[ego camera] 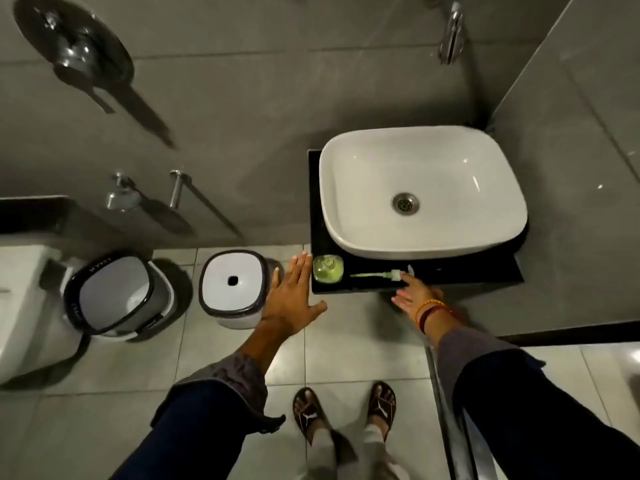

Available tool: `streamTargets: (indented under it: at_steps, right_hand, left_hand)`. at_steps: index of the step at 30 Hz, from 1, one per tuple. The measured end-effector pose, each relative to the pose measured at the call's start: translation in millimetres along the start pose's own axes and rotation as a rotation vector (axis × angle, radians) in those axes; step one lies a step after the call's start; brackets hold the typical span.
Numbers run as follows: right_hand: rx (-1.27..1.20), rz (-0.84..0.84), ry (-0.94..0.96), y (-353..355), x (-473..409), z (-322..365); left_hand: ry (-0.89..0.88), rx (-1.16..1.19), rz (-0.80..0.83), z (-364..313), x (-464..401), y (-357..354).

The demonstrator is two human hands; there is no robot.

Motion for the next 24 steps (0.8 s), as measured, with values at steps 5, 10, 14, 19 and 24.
streamTargets:
  at_steps: [5, 10, 14, 19, 24]
  right_hand:
    - [-0.098, 0.020, -0.007, -19.8, -15.8, 9.2]
    - [-0.071, 0.025, -0.035, -26.2, -28.3, 15.0]
    - [-0.074, -0.049, 0.011, -16.1, -33.1, 16.0]
    - [-0.092, -0.186, 0.165, -8.8, 2.7, 6.0]
    - [-0.088, -0.036, 0.419, -23.4, 55.8, 9.7]
  left_hand:
    - [-0.042, -0.027, -0.068, -11.1, -9.2, 1.9]
    - [-0.045, 0.002, -0.093, -18.5, -14.0, -8.4]
    - [-0.042, 0.003, -0.101, -18.7, -16.9, -12.0]
    - [-0.017, -0.004, -0.088, -23.1, -14.4, -8.2]
    - [0.004, 0.021, -0.059, -26.6, -11.5, -6.9]
Point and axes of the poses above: each hand's wrist, its own x-axis away from the middle knuckle, its own y-axis out of the back of the hand, z = x × y, the point moved 6 cm from there along -x, towards the middle knuckle, and after that the axes turned 8 degrees about z, right-handed, at the moved point
